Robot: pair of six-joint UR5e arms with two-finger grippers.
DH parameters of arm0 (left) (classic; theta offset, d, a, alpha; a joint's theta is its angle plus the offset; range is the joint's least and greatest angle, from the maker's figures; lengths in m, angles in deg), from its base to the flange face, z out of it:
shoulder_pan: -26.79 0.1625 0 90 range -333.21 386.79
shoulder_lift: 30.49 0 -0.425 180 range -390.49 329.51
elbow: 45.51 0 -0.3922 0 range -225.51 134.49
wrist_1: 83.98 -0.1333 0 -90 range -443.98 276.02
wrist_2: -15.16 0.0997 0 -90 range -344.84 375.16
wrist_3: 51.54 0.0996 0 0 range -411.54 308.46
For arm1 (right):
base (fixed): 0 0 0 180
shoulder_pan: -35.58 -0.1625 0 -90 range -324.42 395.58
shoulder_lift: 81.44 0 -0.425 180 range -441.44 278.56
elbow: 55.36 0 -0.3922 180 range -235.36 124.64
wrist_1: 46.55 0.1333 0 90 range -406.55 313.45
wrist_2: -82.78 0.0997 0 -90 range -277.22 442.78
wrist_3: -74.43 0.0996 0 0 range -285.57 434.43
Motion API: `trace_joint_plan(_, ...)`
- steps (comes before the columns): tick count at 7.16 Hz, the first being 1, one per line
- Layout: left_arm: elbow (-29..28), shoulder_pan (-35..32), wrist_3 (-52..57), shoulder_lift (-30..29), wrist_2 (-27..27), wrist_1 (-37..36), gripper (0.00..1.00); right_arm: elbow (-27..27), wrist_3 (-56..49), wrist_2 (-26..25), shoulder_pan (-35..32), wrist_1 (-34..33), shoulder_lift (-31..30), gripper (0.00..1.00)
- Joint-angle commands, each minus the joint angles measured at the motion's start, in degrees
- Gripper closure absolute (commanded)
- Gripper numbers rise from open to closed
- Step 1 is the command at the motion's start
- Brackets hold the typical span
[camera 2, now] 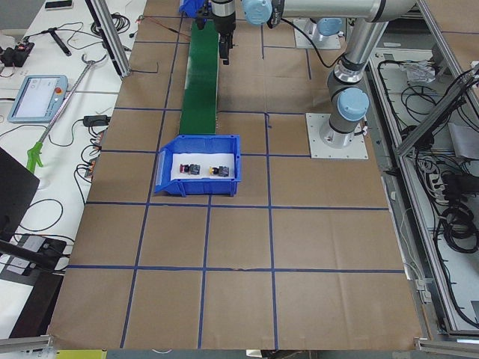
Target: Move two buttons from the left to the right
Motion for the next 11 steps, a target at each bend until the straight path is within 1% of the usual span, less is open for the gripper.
trace_joint_plan(1, 0.05, 0.26, 0.29, 0.06, -0.02, 0.03, 0.00, -0.01, -0.24, 0.00, -0.08, 0.09, 0.00, 0.00)
trace_joint_plan(3, 0.05, 1.92, 0.47, 0.06, -0.02, -1.45, 0.00, -0.10, 0.02, 0.00, -0.08, 0.35, 0.00, 0.00)
trace_joint_plan(4, 0.05, 6.46, 1.86, -0.11, -0.02, -1.73, 0.00, -0.10, 0.03, 0.00, -0.08, 0.26, 0.00, 0.00)
trace_joint_plan(5, 0.05, 12.86, 4.57, -0.29, -0.19, -1.64, 0.00, -0.10, 0.03, 0.00, -0.08, 0.35, 0.00, 0.00)
trace_joint_plan(6, 0.05, 19.62, 13.74, -0.81, -0.02, -1.73, 0.00, -0.02, -0.06, 0.00, -0.08, 0.35, 0.00, 0.00)
trace_joint_plan(7, 0.05, 25.34, 20.70, -0.90, -0.02, -1.73, 0.00, -0.10, 0.03, 0.00, -0.08, 0.35, 0.00, 0.00)
trace_joint_plan(8, 0.14, 30.62, 27.04, -2.30, -0.02, -2.69, 0.00, -0.10, 0.03, 0.00, -0.08, 0.35, 0.00, 0.00)
trace_joint_plan(9, -0.47, 34.59, 29.36, -4.31, -0.02, -3.83, 0.00, -0.02, 0.03, 0.00, -0.08, 0.35, 0.00, 0.00)
trace_joint_plan(10, -0.82, 36.28, 32.60, -6.33, -0.02, -6.02, 0.00, -0.01, 0.11, 0.00, -0.17, 0.35, 0.00, 0.00)
trace_joint_plan(11, 0.57, 36.47, 32.64, -7.22, -0.02, -9.26, 0.00, -0.01, -0.06, 0.00, -0.17, 0.35, 0.00, 0.00)
